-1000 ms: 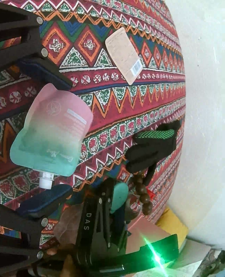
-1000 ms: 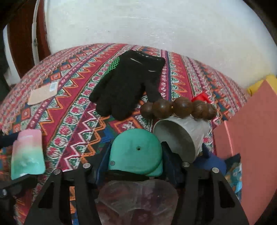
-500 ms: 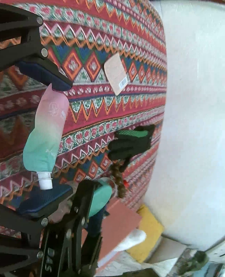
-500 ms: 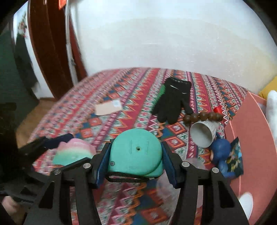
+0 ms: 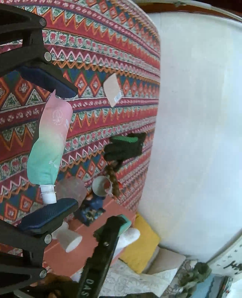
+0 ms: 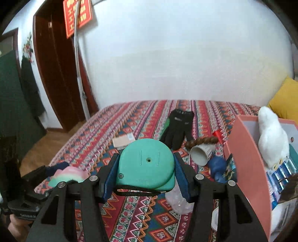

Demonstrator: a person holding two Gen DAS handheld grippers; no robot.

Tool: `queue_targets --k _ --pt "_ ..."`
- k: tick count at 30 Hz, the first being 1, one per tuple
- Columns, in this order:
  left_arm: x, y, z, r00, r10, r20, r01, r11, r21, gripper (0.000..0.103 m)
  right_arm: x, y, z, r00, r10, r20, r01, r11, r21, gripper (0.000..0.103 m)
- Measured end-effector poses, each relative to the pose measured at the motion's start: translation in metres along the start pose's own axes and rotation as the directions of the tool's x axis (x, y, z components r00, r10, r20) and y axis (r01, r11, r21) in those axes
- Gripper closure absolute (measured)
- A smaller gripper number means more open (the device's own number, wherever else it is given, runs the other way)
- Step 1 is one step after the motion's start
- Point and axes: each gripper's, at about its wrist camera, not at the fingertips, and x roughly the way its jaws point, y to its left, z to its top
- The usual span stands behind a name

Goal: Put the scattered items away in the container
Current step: 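Carry the pouch and teal lid over the pink box and release both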

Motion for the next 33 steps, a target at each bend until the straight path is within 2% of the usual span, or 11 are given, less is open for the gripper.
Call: queue_targets --k 6,13,17,20,21,24,25,26,30,33 --pt "-0.017 -0.038 0.018 0.999 -0.036 0.04 0.034 0.998 0.057 0.012 -0.052 -0.013 0.015 0.994 -0.003 0.105 0.0 1.0 0.026 0.044" --pt "-0.014 -0.13 0.043 0.989 -0.14 0.055 0.126 0.971 0.205 0.012 -0.129 -0.061 0.025 0.969 -0.085 0.233 0.063 0.993 0.098 0.044" --pt "0.004 -0.19 0.054 0.977 -0.209 0.031 0.192 0.94 0.281 0.012 -0.174 -0.119 0.024 0.939 -0.164 0.302 0.099 0.971 0.217 0.044" --pt "0.022 -0.235 0.06 0.965 -0.261 0.006 0.245 0.911 0.333 0.013 -0.21 -0.162 0.02 0.907 -0.243 0.345 0.136 0.943 0.305 0.044" --pt "0.03 -0.253 0.063 0.96 -0.28 -0.005 0.264 0.899 0.349 0.013 -0.224 -0.177 0.017 0.889 -0.287 0.358 0.166 0.929 0.332 0.044" --pt "0.053 -0.288 0.07 0.947 -0.32 -0.043 0.313 0.877 0.365 0.014 -0.243 -0.21 0.011 0.86 -0.359 0.362 0.21 0.896 0.391 0.043" --pt "0.063 -0.301 0.072 0.942 -0.331 -0.062 0.33 0.869 0.369 0.026 -0.246 -0.221 0.009 0.857 -0.369 0.361 0.209 0.888 0.411 0.043" --pt "0.075 -0.312 0.073 0.939 -0.331 -0.09 0.34 0.864 0.373 0.032 -0.246 -0.231 0.006 0.859 -0.371 0.352 0.206 0.881 0.425 0.043" --pt "0.111 -0.344 0.073 0.93 -0.335 -0.153 0.368 0.848 0.382 0.032 -0.236 -0.268 -0.002 0.877 -0.381 0.294 0.214 0.856 0.47 0.043" --pt "0.137 -0.351 0.069 0.927 -0.317 -0.202 0.371 0.857 0.357 0.031 -0.208 -0.288 -0.005 0.902 -0.371 0.222 0.229 0.845 0.484 0.043"
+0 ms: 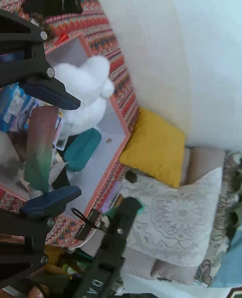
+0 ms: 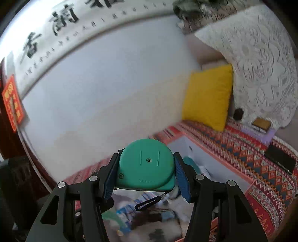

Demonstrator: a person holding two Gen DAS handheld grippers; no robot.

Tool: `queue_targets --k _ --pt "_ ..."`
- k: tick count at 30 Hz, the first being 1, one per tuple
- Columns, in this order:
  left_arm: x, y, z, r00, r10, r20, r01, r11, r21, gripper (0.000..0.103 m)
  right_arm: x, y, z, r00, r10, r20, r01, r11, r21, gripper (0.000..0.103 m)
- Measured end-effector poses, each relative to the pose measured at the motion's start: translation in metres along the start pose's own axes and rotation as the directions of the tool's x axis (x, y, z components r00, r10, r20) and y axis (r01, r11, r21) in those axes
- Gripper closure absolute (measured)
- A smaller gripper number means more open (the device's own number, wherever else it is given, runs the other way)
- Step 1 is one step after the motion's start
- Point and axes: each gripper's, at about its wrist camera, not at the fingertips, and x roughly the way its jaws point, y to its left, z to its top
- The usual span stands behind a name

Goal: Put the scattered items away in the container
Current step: 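Carry the pouch and teal lid over the pink box and release both, then grasp the clear flower-shaped bead box with the left gripper while the right grasps the white cup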

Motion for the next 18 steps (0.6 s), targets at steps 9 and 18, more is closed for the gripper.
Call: queue_targets --k 9,18 --pt "-0.02 0.033 -0.006 0.999 0.021 0.043 -0.015 0.991 -0.132 0.014 0.013 0.001 -0.007 0.999 -0.027 -0.017 0.027 0.999 0.021 0.017" --pt "-0.109 0.101 -0.033 0.981 0.161 0.112 -0.132 0.965 -0.228 0.009 0.005 0.075 -0.02 0.995 0.084 -0.05 -0.09 0.986 -0.142 0.015"
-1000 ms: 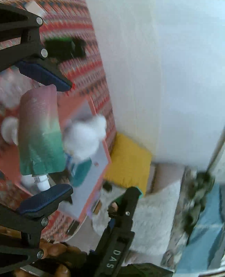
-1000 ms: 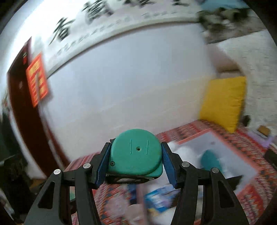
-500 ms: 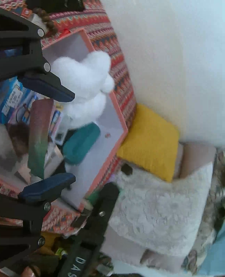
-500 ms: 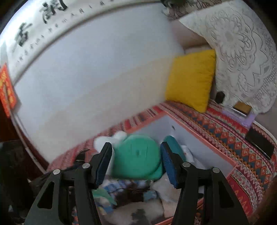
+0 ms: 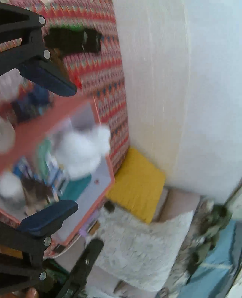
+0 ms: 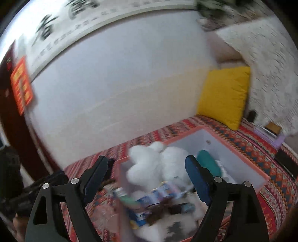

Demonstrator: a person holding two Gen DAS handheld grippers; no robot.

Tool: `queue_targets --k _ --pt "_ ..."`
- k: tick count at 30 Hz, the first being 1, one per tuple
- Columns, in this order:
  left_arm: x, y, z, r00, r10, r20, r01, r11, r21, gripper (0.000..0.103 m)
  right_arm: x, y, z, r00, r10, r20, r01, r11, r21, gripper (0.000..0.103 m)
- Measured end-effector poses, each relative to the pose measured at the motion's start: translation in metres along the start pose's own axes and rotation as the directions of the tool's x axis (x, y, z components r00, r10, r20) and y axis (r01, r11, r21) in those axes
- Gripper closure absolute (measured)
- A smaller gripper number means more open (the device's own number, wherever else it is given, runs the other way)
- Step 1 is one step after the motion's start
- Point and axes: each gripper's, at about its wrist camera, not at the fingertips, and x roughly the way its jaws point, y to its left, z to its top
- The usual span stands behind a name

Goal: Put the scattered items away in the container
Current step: 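Grasp the clear flower-shaped bead box with the left gripper while the right grasps the white cup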

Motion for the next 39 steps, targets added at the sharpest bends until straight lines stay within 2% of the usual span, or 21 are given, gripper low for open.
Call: queue_targets --k 4,7,9,11,13,14,17,21,26,28,31,34,39 --pt "-0.029 0.049 -0.022 0.998 0.068 -0.013 -0.069 0.995 -0.076 0.009 0.004 0.06 -0.016 0.995 0.086 -0.044 -0.091 0.988 -0.125 0.015" --pt "-0.046 0.083 -0.051 0.992 0.118 -0.048 -0.123 0.986 -0.113 0.009 0.01 0.095 -0.033 0.986 0.137 -0.095 -0.152 0.973 -0.174 0.015" --pt "-0.052 0.1 -0.074 0.987 0.139 -0.078 -0.148 0.982 -0.12 0.009 0.02 0.116 -0.049 0.967 0.195 -0.165 -0.222 0.96 -0.168 0.015" --pt "-0.053 0.113 -0.097 0.982 0.152 -0.112 -0.165 0.98 -0.113 0.009 0.029 0.131 -0.063 0.946 0.227 -0.231 -0.269 0.948 -0.171 0.025" --pt "-0.045 0.118 -0.117 0.974 0.164 -0.158 -0.179 0.98 -0.089 0.009 0.041 0.147 -0.084 0.932 0.19 -0.309 -0.264 0.939 -0.222 0.033" --pt "-0.038 0.119 -0.128 0.968 0.168 -0.186 -0.184 0.98 -0.074 0.009 0.048 0.152 -0.095 0.929 0.145 -0.34 -0.24 0.936 -0.256 0.037" --pt "-0.018 0.112 -0.156 0.954 0.167 -0.247 -0.18 0.983 -0.031 0.009 0.067 0.159 -0.122 0.909 0.046 -0.414 -0.193 0.927 -0.321 0.042" --pt "0.011 0.101 -0.174 0.944 0.153 -0.291 -0.161 0.987 -0.004 0.009 0.091 0.154 -0.14 0.896 -0.091 -0.435 -0.107 0.905 -0.411 0.042" --pt "0.042 0.097 -0.178 0.935 0.134 -0.327 -0.148 0.989 -0.018 0.009 0.112 0.139 -0.15 0.873 -0.115 -0.473 -0.101 0.908 -0.407 0.044" --pt "0.055 0.097 -0.175 0.933 0.132 -0.336 -0.149 0.989 -0.024 0.009 0.117 0.137 -0.154 0.873 -0.149 -0.465 -0.084 0.892 -0.444 0.046" --pt "0.072 0.099 -0.17 0.929 0.132 -0.346 -0.153 0.988 -0.033 0.009 0.122 0.139 -0.16 0.871 -0.204 -0.446 -0.067 0.851 -0.52 0.05" --pt "0.088 0.101 -0.166 0.923 0.148 -0.354 -0.164 0.986 -0.015 0.009 0.125 0.143 -0.166 0.867 -0.239 -0.436 -0.071 0.808 -0.585 0.045" --pt "0.115 0.096 -0.162 0.916 0.187 -0.354 -0.183 0.982 0.046 0.008 0.127 0.149 -0.182 0.856 -0.314 -0.411 -0.084 0.7 -0.71 0.045"
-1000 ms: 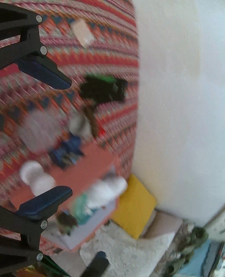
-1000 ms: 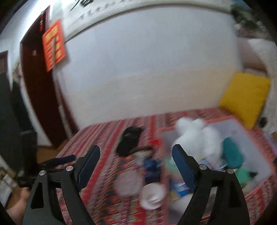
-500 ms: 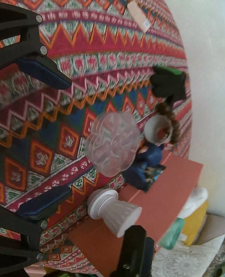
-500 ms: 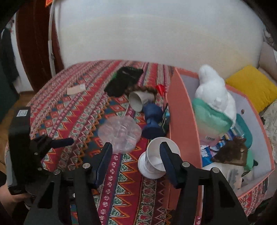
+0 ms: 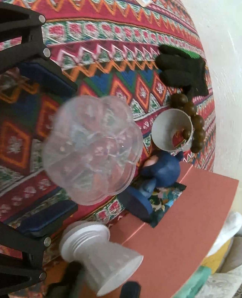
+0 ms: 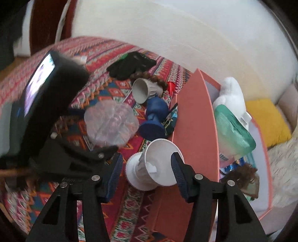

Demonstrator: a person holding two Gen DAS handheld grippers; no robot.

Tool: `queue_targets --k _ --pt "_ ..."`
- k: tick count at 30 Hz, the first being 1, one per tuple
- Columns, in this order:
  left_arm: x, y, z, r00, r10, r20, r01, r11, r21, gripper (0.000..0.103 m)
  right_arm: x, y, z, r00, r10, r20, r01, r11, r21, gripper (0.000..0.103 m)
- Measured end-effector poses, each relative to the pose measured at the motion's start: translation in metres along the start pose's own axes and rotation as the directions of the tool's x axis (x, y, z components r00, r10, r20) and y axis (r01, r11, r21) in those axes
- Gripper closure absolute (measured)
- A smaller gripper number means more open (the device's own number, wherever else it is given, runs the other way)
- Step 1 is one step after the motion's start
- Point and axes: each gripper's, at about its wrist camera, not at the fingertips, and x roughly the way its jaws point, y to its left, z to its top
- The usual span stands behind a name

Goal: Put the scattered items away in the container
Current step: 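Grasp the clear flower-shaped bead box with the left gripper while the right grasps the white cup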

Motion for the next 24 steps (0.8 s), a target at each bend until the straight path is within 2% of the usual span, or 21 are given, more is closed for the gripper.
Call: queue_targets --k 1,3,4,5,8,9,14,19,24 --pt "0.004 -0.002 0.002 1.0 0.01 0.001 -0.01 1.0 0.011 0.007 0.002 0.001 -0.001 1.0 -0.008 -0.004 0.008 1.0 -0.015 0.048" --pt "0.011 -0.007 0.007 0.999 0.036 0.006 -0.036 0.999 0.037 0.007 0.003 -0.001 -0.001 1.0 -0.028 -0.01 0.028 0.999 -0.033 0.06" --pt "0.013 -0.008 0.008 0.999 0.041 0.011 -0.042 0.998 0.042 0.008 0.003 -0.004 -0.001 0.999 -0.035 -0.011 0.034 0.999 -0.034 0.068" --pt "0.013 -0.007 0.01 0.999 0.042 0.019 -0.042 0.998 0.038 0.009 0.0 -0.011 -0.001 1.0 -0.009 -0.003 0.009 1.0 -0.015 0.083" --pt "0.006 0.0 0.01 0.998 0.03 0.055 -0.029 1.0 -0.003 0.009 -0.017 -0.04 -0.001 0.982 0.177 0.064 -0.182 0.978 0.101 0.098" --pt "0.002 0.004 0.009 0.997 0.031 0.071 -0.029 0.999 -0.021 0.009 -0.023 -0.048 -0.002 0.969 0.229 0.094 -0.24 0.962 0.132 0.099" --pt "-0.021 0.023 -0.002 0.993 0.023 0.116 -0.016 0.997 -0.069 0.009 -0.038 -0.071 -0.003 0.901 0.386 0.198 -0.424 0.879 0.218 0.102" --pt "-0.054 0.044 -0.017 0.985 0.018 0.171 0.003 0.993 -0.117 0.009 -0.04 -0.069 0.003 0.884 0.409 0.228 -0.458 0.855 0.242 0.102" --pt "-0.086 0.06 -0.024 0.976 0.024 0.217 0.011 0.987 -0.158 0.009 -0.054 -0.055 0.012 0.867 0.419 0.269 -0.478 0.852 0.213 0.102"
